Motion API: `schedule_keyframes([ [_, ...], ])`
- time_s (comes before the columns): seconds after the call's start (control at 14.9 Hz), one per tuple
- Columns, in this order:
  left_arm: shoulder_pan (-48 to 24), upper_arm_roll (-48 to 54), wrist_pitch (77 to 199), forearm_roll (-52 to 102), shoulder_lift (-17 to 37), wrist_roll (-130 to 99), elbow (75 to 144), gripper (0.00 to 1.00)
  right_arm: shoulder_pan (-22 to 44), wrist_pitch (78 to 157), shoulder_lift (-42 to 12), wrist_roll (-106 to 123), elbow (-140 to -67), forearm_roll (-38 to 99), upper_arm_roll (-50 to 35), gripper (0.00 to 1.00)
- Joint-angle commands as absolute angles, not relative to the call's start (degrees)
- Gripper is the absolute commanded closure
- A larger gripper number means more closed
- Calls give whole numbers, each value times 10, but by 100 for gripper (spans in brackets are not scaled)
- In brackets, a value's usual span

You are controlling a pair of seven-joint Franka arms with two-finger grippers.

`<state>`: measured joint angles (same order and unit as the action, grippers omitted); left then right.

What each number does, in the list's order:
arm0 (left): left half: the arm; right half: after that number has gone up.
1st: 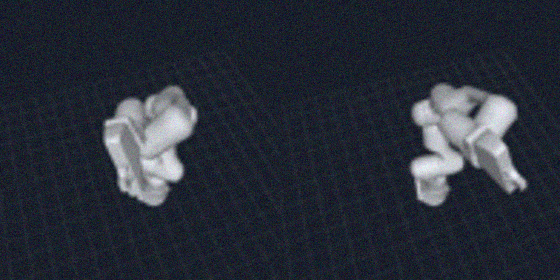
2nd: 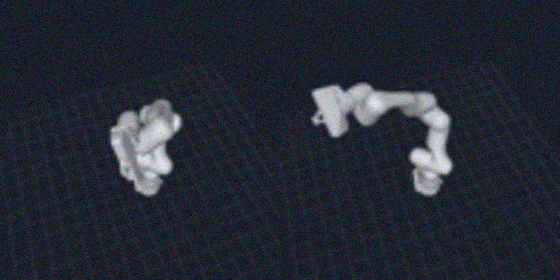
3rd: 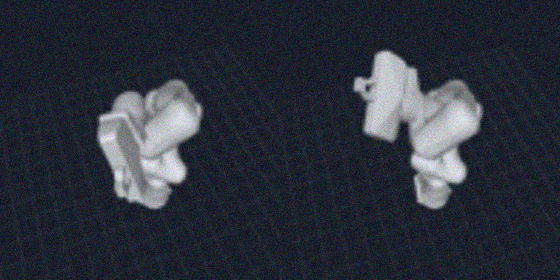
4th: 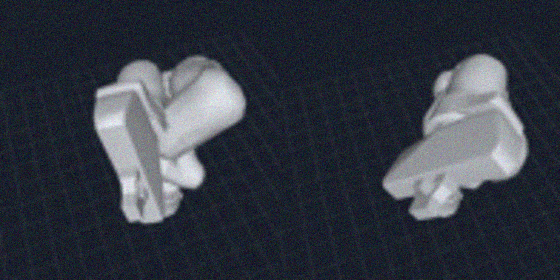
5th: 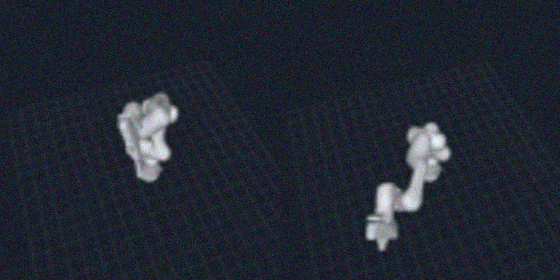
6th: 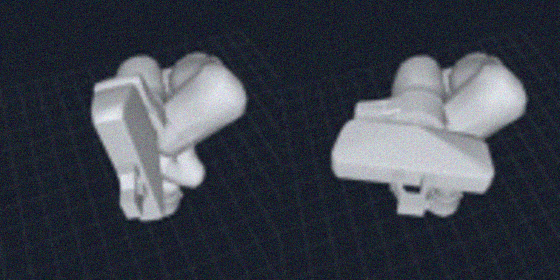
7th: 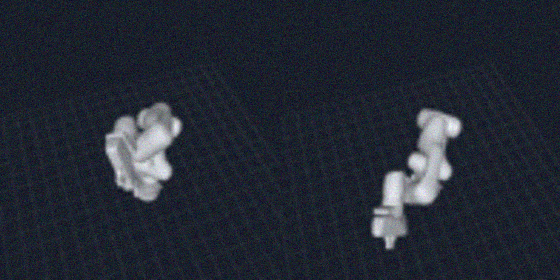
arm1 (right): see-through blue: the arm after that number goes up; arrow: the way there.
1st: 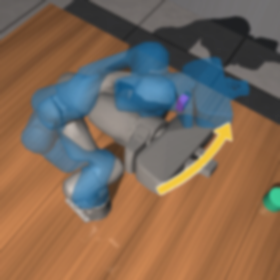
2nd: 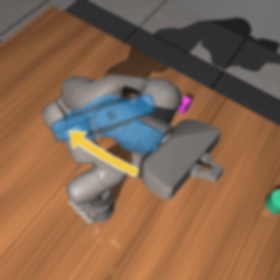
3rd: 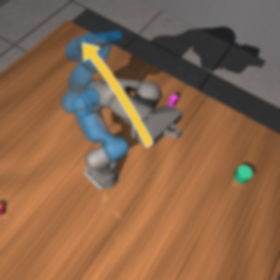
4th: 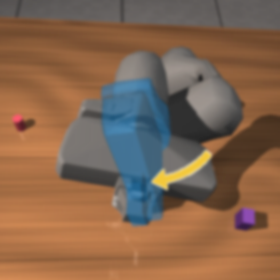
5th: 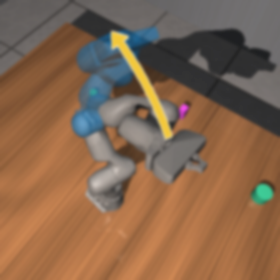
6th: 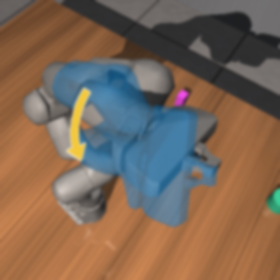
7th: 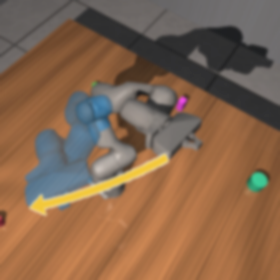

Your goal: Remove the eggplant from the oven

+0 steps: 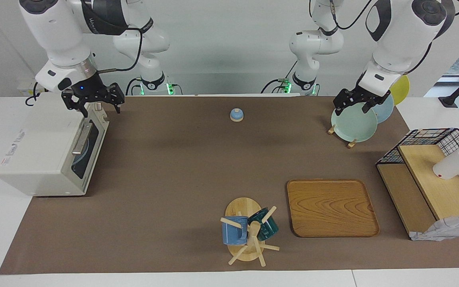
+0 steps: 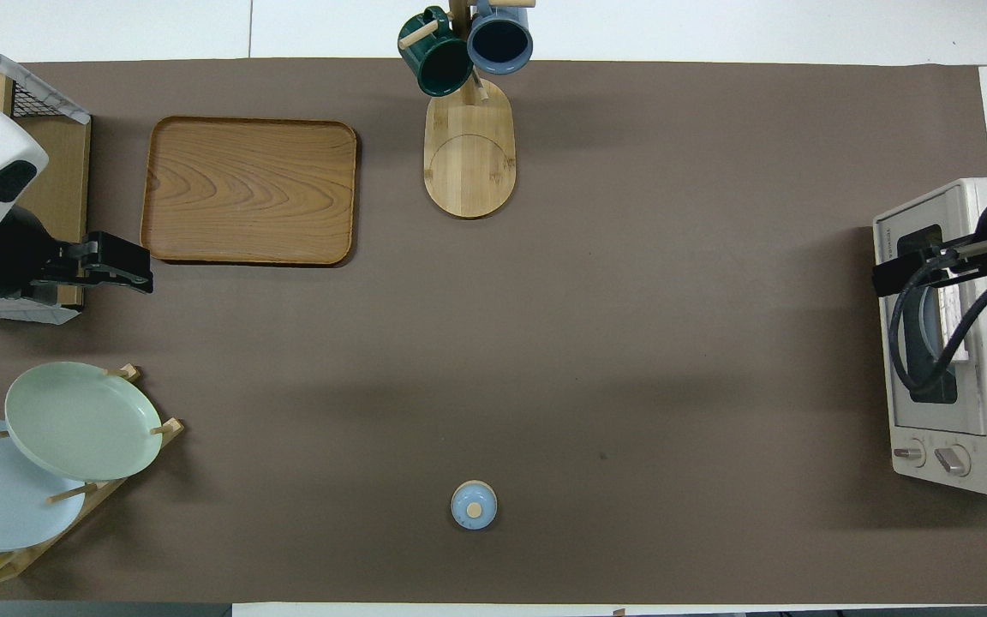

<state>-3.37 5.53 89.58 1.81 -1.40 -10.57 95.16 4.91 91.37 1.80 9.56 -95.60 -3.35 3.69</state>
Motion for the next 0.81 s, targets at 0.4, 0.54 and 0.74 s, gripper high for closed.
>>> schedule_keyframes([
  [0.4,-28,56,903,25,-30,-109,968,0,45,914,15,96,-952,-23,34,0],
  [0.54,-28,56,903,25,-30,-109,968,0,44,923,16,130,-956,-23,34,0],
  [0.74,-28,56,903,25,-30,-109,968,0,45,942,25,154,-983,-23,34,100],
])
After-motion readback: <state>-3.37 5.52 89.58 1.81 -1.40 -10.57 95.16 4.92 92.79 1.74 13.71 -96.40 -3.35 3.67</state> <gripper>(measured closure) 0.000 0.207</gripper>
